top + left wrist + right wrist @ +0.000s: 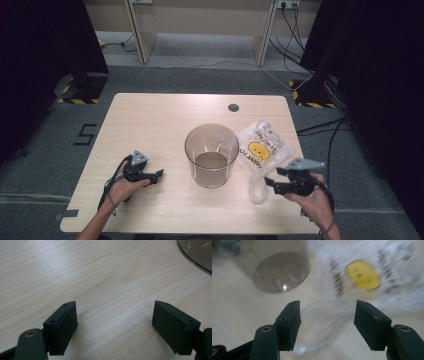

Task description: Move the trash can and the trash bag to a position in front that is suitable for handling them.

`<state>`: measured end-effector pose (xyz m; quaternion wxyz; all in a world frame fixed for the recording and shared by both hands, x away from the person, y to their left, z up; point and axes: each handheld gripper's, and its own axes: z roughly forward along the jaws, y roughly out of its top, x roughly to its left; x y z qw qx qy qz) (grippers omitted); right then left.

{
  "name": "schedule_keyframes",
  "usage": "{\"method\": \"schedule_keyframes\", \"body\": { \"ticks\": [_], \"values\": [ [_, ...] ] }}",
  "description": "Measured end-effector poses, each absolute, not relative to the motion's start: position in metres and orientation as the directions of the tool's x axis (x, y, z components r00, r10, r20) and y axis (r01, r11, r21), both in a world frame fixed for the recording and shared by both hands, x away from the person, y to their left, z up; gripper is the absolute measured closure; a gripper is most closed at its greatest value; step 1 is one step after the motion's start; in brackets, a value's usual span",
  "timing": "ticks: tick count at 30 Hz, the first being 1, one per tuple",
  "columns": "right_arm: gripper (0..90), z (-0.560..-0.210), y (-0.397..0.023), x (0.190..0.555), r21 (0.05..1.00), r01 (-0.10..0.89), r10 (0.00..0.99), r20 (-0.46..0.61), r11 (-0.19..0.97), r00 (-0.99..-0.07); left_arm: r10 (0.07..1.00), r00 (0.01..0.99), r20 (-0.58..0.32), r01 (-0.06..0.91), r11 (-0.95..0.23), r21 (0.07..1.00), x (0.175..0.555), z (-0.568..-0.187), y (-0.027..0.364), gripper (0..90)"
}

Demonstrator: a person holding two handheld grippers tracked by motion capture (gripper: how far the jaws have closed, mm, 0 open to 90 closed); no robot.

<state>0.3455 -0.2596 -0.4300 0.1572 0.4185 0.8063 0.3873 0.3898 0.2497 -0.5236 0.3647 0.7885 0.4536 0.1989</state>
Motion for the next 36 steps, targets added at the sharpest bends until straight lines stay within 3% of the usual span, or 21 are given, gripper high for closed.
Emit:
{"method": "schedule_keyframes", "body": {
  "ticks": [3, 8, 13, 19, 22, 29, 32, 36],
  "values": [
    [36.6, -0.426, -0.271, 0.381, 0.773, 0.548, 0.84, 0.036, 0.32, -0.541, 0.861, 0.508, -0.018, 0.571, -0.321, 0.756, 0.39, -0.524, 0.249, 19.2],
    [36.0, -0.456, -0.28, 0.453, 0.725, 0.606, 0.887, -0.013, 0.326, -0.462, 0.862, 0.507, -0.018, 0.57, -0.32, 0.757, 0.39, -0.524, 0.249, 19.3],
    [38.0, -0.486, -0.284, 0.484, 0.645, 0.682, 0.901, -0.023, 0.345, -0.434, 0.865, 0.502, -0.016, 0.574, -0.319, 0.754, 0.39, -0.523, 0.249, 18.9],
    [35.1, -0.497, -0.3, 0.459, 0.623, 0.75, 0.941, 0.062, 0.224, -0.334, 0.869, 0.495, -0.014, 0.576, -0.316, 0.754, 0.389, -0.523, 0.247, 18.3],
    [33.2, -0.493, -0.302, 0.428, 0.576, 0.795, 0.95, 0.097, 0.189, -0.296, 0.868, 0.496, -0.016, 0.577, -0.315, 0.754, 0.389, -0.524, 0.246, 18.3],
    [35.0, -0.47, -0.296, 0.355, 0.57, 0.739, 0.88, 0.058, 0.358, -0.471, 0.87, 0.492, -0.015, 0.579, -0.314, 0.752, 0.389, -0.523, 0.244, 17.9],
    [34.3, -0.451, -0.292, 0.353, 0.63, 0.662, 0.849, 0.009, 0.406, -0.529, 0.868, 0.496, -0.016, 0.577, -0.316, 0.753, 0.39, -0.523, 0.244, 17.9],
    [33.4, -0.448, -0.282, 0.378, 0.661, 0.592, 0.795, -0.011, 0.461, -0.607, 0.868, 0.497, -0.017, 0.577, -0.316, 0.754, 0.39, -0.524, 0.243, 18.0]
  ]
}}
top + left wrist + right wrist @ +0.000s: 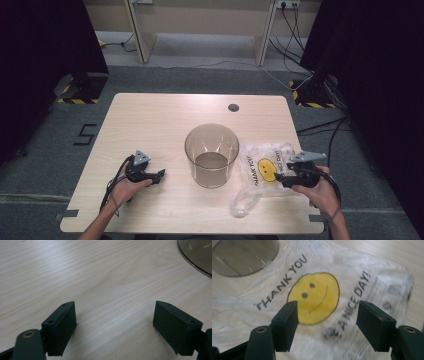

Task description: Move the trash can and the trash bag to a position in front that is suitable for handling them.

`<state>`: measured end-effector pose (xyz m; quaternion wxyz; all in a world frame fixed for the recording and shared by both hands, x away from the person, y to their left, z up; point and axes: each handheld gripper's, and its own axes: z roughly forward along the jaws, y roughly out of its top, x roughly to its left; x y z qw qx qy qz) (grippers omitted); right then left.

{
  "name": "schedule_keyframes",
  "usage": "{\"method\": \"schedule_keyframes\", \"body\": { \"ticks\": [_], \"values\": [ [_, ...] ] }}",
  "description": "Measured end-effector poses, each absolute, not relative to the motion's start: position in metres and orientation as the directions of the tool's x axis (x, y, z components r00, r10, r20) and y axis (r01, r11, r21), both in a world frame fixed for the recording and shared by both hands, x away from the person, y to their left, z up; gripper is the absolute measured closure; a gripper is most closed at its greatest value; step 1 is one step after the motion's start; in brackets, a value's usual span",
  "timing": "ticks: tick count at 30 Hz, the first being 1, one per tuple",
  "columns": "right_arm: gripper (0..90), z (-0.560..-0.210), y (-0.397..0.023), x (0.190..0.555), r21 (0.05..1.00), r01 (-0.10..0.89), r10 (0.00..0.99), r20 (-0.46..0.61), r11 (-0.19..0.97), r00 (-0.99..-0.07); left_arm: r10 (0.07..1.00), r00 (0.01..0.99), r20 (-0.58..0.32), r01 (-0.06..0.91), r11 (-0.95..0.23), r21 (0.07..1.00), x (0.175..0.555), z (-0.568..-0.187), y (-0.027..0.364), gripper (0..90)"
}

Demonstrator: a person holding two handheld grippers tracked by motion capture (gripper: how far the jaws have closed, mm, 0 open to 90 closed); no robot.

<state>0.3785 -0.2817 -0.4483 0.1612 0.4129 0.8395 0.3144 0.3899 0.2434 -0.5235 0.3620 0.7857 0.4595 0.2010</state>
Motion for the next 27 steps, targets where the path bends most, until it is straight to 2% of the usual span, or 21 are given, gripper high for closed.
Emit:
{"method": "schedule_keyframes", "body": {
  "ticks": [1, 5, 8, 13, 17, 20, 23, 26, 27],
  "values": [
    [33.4, -0.451, -0.278, 0.385, 0.663, 0.567, 0.769, -0.02, 0.489, -0.639, 0.868, 0.497, -0.017, 0.576, -0.315, 0.754, 0.39, -0.524, 0.243, 18.0],
    [31.2, -0.469, -0.263, 0.403, 0.646, 0.549, 0.67, 0.077, 0.531, -0.739, 0.864, 0.503, -0.016, 0.575, -0.321, 0.752, 0.39, -0.523, 0.243, 17.9],
    [29.5, -0.48, -0.256, 0.405, 0.605, 0.529, 0.637, 0.047, 0.595, -0.769, 0.862, 0.507, -0.015, 0.573, -0.324, 0.753, 0.39, -0.523, 0.243, 17.9],
    [27.2, -0.491, -0.255, 0.404, 0.591, 0.514, 0.635, 0.003, 0.622, -0.773, 0.861, 0.508, -0.015, 0.573, -0.324, 0.753, 0.39, -0.523, 0.243, 17.9],
    [28.7, -0.499, -0.253, 0.404, 0.589, 0.541, 0.671, -0.004, 0.601, -0.741, 0.861, 0.508, -0.016, 0.573, -0.324, 0.753, 0.39, -0.523, 0.243, 17.9],
    [29.7, -0.499, -0.25, 0.407, 0.601, 0.649, 0.807, 0.011, 0.467, -0.591, 0.861, 0.508, -0.016, 0.573, -0.324, 0.753, 0.39, -0.523, 0.243, 17.9],
    [30.4, -0.498, -0.248, 0.414, 0.611, 0.748, 0.931, 0.05, 0.258, -0.362, 0.861, 0.509, -0.016, 0.572, -0.325, 0.753, 0.39, -0.523, 0.243, 17.9],
    [29.0, -0.497, -0.246, 0.419, 0.618, 0.779, 0.953, 0.162, 0.105, -0.257, 0.86, 0.509, -0.015, 0.572, -0.325, 0.753, 0.39, -0.523, 0.243, 18.0],
    [29.0, -0.496, -0.245, 0.42, 0.606, 0.792, 0.946, 0.205, 0.08, -0.252, 0.86, 0.51, -0.015, 0.572, -0.325, 0.753, 0.39, -0.523, 0.243, 17.9]
  ]
}}
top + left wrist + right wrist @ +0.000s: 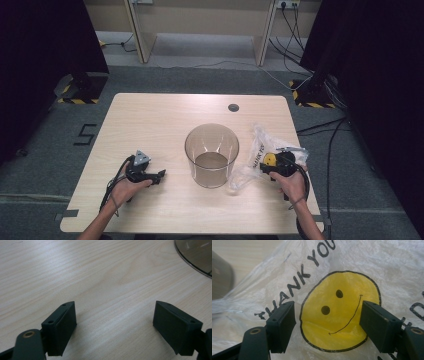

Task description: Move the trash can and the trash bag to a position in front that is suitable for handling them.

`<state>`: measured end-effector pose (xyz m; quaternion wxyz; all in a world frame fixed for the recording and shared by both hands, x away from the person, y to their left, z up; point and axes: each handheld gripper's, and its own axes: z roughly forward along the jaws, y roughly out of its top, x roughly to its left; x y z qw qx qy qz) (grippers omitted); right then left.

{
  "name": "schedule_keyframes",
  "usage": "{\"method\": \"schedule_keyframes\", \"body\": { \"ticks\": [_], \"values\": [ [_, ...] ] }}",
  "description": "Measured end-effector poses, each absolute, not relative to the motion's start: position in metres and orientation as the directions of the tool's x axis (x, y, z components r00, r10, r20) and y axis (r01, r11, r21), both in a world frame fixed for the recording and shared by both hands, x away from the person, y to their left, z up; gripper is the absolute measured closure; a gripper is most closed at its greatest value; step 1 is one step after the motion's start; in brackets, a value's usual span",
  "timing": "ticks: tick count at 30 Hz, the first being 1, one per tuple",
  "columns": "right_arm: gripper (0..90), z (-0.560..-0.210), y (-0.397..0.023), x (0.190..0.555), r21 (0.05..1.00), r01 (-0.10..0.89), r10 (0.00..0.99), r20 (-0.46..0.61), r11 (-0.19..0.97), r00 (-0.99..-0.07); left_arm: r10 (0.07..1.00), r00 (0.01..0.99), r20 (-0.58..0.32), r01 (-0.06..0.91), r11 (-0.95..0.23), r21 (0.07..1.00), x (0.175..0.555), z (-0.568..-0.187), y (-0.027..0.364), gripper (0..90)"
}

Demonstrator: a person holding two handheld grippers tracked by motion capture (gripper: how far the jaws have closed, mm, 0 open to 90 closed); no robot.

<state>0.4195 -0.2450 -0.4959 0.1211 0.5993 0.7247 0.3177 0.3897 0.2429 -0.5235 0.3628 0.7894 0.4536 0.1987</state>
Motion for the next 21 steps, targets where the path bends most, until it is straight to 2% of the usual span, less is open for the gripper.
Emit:
{"method": "schedule_keyframes", "body": {
  "ticks": [2, 6, 8, 11, 13, 15, 17, 19, 21],
  "values": [
    [29.1, -0.491, -0.245, 0.419, 0.619, 0.78, 0.936, 0.216, 0.088, -0.277, 0.86, 0.51, -0.016, 0.572, -0.325, 0.753, 0.39, -0.523, 0.243, 17.9],
    [29.0, -0.475, -0.255, 0.416, 0.699, 0.686, 0.915, 0.115, 0.202, -0.386, 0.86, 0.51, -0.015, 0.572, -0.326, 0.753, 0.39, -0.523, 0.243, 17.9],
    [27.9, -0.472, -0.259, 0.413, 0.685, 0.668, 0.875, 0.093, 0.29, -0.476, 0.86, 0.51, -0.015, 0.571, -0.325, 0.753, 0.39, -0.524, 0.243, 17.9],
    [29.3, -0.474, -0.256, 0.401, 0.668, 0.576, 0.771, 0.004, 0.472, -0.636, 0.86, 0.51, -0.015, 0.572, -0.326, 0.753, 0.39, -0.523, 0.243, 17.9],
    [29.7, -0.479, -0.253, 0.398, 0.631, 0.555, 0.736, -0.037, 0.542, -0.676, 0.861, 0.509, -0.016, 0.572, -0.324, 0.754, 0.39, -0.524, 0.242, 17.8],
    [31.7, -0.487, -0.251, 0.398, 0.595, 0.551, 0.727, -0.083, 0.585, -0.682, 0.86, 0.51, -0.016, 0.572, -0.325, 0.753, 0.39, -0.524, 0.242, 17.8],
    [32.4, -0.495, -0.253, 0.403, 0.58, 0.587, 0.753, -0.072, 0.565, -0.654, 0.86, 0.51, -0.015, 0.572, -0.326, 0.753, 0.39, -0.524, 0.242, 17.8],
    [33.0, -0.5, -0.259, 0.41, 0.616, 0.643, 0.818, -0.004, 0.455, -0.575, 0.86, 0.511, -0.015, 0.572, -0.327, 0.753, 0.39, -0.523, 0.242, 17.8],
    [31.9, -0.5, -0.265, 0.417, 0.619, 0.695, 0.886, -0.004, 0.366, -0.463, 0.859, 0.511, -0.015, 0.572, -0.327, 0.753, 0.39, -0.523, 0.242, 17.7]
  ]
}}
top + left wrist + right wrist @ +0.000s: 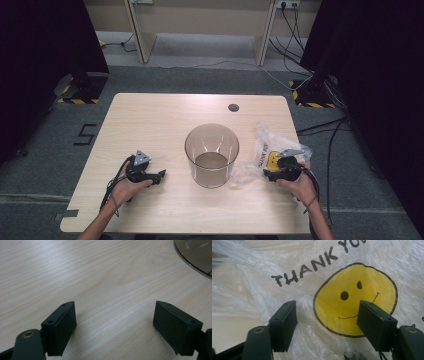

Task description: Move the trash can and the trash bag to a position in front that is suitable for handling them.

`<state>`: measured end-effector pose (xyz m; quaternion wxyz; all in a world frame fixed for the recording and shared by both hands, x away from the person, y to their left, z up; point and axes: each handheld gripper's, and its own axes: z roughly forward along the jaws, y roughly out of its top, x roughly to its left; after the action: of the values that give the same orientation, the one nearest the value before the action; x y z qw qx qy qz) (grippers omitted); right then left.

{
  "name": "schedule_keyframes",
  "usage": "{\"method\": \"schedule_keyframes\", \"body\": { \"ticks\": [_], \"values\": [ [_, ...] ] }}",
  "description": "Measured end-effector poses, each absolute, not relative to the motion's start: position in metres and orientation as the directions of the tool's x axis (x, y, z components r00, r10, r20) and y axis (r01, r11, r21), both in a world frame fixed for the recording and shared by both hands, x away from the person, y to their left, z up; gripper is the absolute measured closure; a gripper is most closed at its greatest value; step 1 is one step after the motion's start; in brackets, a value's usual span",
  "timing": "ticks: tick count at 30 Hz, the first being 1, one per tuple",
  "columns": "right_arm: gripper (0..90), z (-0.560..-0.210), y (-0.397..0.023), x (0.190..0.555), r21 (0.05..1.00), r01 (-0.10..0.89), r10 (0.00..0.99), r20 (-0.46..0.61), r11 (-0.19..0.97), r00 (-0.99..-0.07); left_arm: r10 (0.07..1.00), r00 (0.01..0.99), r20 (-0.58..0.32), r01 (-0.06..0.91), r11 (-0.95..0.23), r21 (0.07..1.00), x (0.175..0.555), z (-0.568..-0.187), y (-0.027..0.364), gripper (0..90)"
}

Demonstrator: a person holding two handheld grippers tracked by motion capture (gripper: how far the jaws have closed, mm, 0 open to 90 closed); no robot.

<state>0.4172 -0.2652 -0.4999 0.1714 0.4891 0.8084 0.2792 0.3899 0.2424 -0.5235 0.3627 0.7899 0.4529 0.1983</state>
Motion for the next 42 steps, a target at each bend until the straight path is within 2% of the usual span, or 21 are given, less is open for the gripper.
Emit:
{"method": "schedule_keyframes", "body": {
  "ticks": [3, 6, 9, 11, 14, 19, 24, 28, 32, 36, 42],
  "values": [
    [31.7, -0.499, -0.272, 0.431, 0.617, 0.756, 0.957, 0.015, 0.219, -0.29, 0.86, 0.51, -0.015, 0.572, -0.326, 0.753, 0.39, -0.523, 0.242, 17.8],
    [31.5, -0.498, -0.275, 0.446, 0.627, 0.773, 0.984, 0.051, 0.102, -0.171, 0.86, 0.511, -0.015, 0.573, -0.327, 0.751, 0.39, -0.523, 0.242, 17.6],
    [31.4, -0.498, -0.273, 0.455, 0.627, 0.778, 0.992, 0.062, 0.047, -0.11, 0.86, 0.51, -0.016, 0.573, -0.326, 0.752, 0.39, -0.523, 0.242, 17.6],
    [30.7, -0.498, -0.267, 0.454, 0.621, 0.783, 0.992, 0.068, 0.039, -0.103, 0.86, 0.51, -0.017, 0.573, -0.325, 0.752, 0.39, -0.523, 0.242, 17.6],
    [29.5, -0.496, -0.252, 0.439, 0.612, 0.788, 0.979, 0.11, 0.067, -0.169, 0.86, 0.51, -0.017, 0.572, -0.324, 0.754, 0.39, -0.524, 0.242, 17.6],
    [27.9, -0.49, -0.228, 0.403, 0.578, 0.805, 0.916, 0.24, 0.133, -0.323, 0.86, 0.51, -0.018, 0.572, -0.324, 0.753, 0.39, -0.524, 0.242, 17.6],
    [27.9, -0.457, -0.244, 0.385, 0.686, 0.716, 0.912, 0.203, 0.128, -0.357, 0.86, 0.51, -0.017, 0.572, -0.324, 0.753, 0.39, -0.524, 0.242, 17.6],
    [26.5, -0.45, -0.275, 0.395, 0.7, 0.703, 0.925, 0.174, 0.125, -0.338, 0.86, 0.51, -0.018, 0.573, -0.324, 0.753, 0.39, -0.523, 0.242, 17.6],
    [23.1, -0.46, -0.297, 0.414, 0.676, 0.714, 0.913, 0.154, 0.183, -0.379, 0.86, 0.51, -0.017, 0.572, -0.325, 0.753, 0.39, -0.523, 0.242, 17.5],
    [22.5, -0.469, -0.296, 0.426, 0.683, 0.685, 0.884, 0.122, 0.255, -0.451, 0.86, 0.51, -0.018, 0.573, -0.324, 0.752, 0.39, -0.523, 0.242, 17.3],
    [17.2, -0.479, -0.274, 0.439, 0.649, 0.681, 0.869, 0.063, 0.338, -0.491, 0.859, 0.511, -0.019, 0.573, -0.324, 0.753, 0.39, -0.523, 0.242, 17.3]
  ]
}}
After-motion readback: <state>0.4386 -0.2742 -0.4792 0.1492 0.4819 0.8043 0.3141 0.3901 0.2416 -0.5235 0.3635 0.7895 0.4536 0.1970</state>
